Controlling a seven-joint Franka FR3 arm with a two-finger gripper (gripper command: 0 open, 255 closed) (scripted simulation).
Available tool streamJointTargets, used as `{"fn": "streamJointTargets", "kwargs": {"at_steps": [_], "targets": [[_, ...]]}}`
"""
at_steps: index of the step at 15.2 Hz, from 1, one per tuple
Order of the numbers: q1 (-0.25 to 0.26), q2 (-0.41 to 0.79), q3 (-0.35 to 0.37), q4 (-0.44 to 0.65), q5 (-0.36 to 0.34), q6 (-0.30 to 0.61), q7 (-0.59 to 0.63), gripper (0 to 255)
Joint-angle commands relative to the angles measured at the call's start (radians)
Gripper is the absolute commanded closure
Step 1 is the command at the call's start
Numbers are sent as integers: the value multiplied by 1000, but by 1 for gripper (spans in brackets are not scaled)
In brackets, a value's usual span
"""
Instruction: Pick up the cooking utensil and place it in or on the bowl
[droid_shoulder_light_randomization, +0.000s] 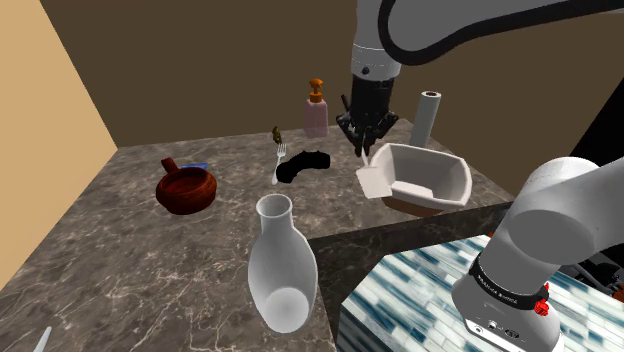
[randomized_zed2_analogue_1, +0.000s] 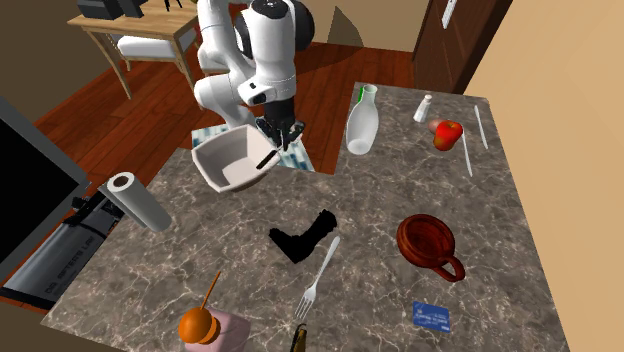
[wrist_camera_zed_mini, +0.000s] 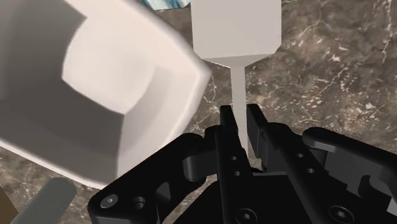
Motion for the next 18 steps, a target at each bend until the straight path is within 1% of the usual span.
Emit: {"fn": "streamJointTargets", "kwargs": {"at_steps": [1, 6, 12, 18], "targets": [[1, -74, -35, -41, -8, -35, -32, 255], [-15, -256, -134, -147, -58, -115, -122, 255], [-65, -455, -262, -232, -157, -230, -237, 255], [-64, -477, -261, -321, -156, -163, -236, 255]]}}
